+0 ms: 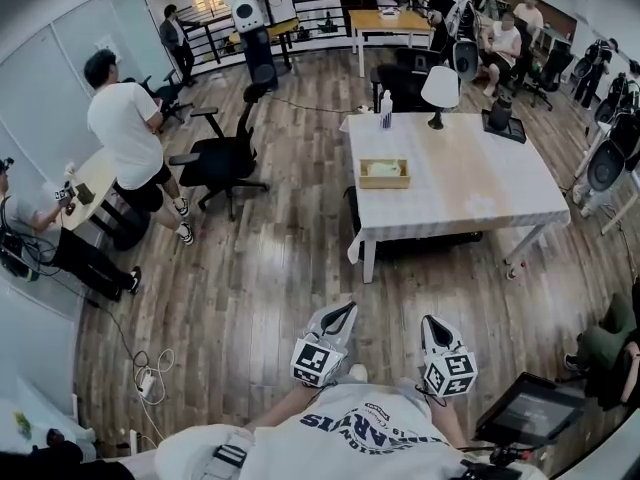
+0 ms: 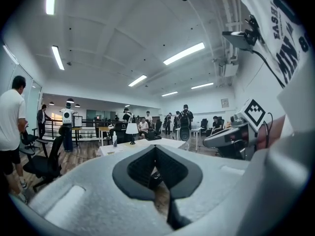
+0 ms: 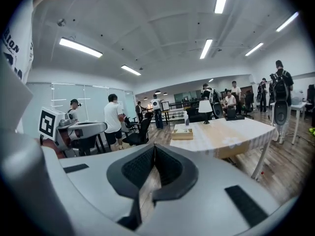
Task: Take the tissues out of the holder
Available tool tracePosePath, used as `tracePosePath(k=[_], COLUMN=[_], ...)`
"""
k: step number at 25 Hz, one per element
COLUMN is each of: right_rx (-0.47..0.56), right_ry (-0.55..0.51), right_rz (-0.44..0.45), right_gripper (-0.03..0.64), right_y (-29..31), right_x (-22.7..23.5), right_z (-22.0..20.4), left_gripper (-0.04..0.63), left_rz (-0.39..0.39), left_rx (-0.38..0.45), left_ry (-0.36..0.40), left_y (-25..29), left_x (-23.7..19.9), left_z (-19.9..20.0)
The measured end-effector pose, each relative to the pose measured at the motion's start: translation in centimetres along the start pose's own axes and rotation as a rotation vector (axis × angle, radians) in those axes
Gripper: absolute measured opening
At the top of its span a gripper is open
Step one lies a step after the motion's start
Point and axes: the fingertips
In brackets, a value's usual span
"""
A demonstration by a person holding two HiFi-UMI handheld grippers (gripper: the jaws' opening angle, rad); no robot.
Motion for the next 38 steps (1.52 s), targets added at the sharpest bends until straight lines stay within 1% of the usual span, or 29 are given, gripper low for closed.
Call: tracePosePath(k=[4,7,9,13,17,22,26,31,38], right_rx=[-0.038,-0.060,-0.057,-0.044,-0.054,-0.053,-0.036,-0.034,-0.043], right_ry=[-0.019,0.000,0.006,-0.005,-0.002,-0.007,-0.020,-0.014,-0.005], right_rz=[0.005,-0.014,-0.018,0.006,0.038,0.082,0.093,0.086,0.099], right_gripper=[0.009,0.009,0.009,0.009,0.009,0.009,0.009,0.009,0.009], right_y=[0.4,1.0,1.7,4.0,6.5,11.0,14.8,19.8,27.1], right_x=[-0.2,0.4,0.5,0.6,0.9,2.2,4.2,8.1,13.9], right_z=[-0.6,-1.4,-1.4,-1.1,-1.6,-1.3,0.1,0.9,2.0], left_gripper=[0.005,0.005,0.005,0.005,0.005,0.005,0.005,0.005,0.005], left_rz=[0.004,0.000,-0.003,0.001,0.039,0.110,0.137,0.115,0.119], left_rx=[0.005,0.005,0.007,0.003,-0.018,-0.027,-0.017,-0.006,0.017], left_ry=[-0.024,-0.034,-0.037,-0.032,-0.032,-0.028,-0.033,-0.005,-0.002], left_y=[0.5,0.7,0.8,1.5,2.0,3.8,6.9,13.1,22.1], left_x=[-1.1,-1.4,-1.6,-2.6,-4.5,-7.9,-10.4,-13.4,-17.0], left_z=[-0.2,-0.8,-1.1,-1.7,-2.8,-3.9,-3.7,-3.9,-3.8])
Point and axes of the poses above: the fingertips, and each gripper's own axes: y forward along the fingers, x to its right, z out of its top, and after that the axes turned 14 degrees about x, right-handed
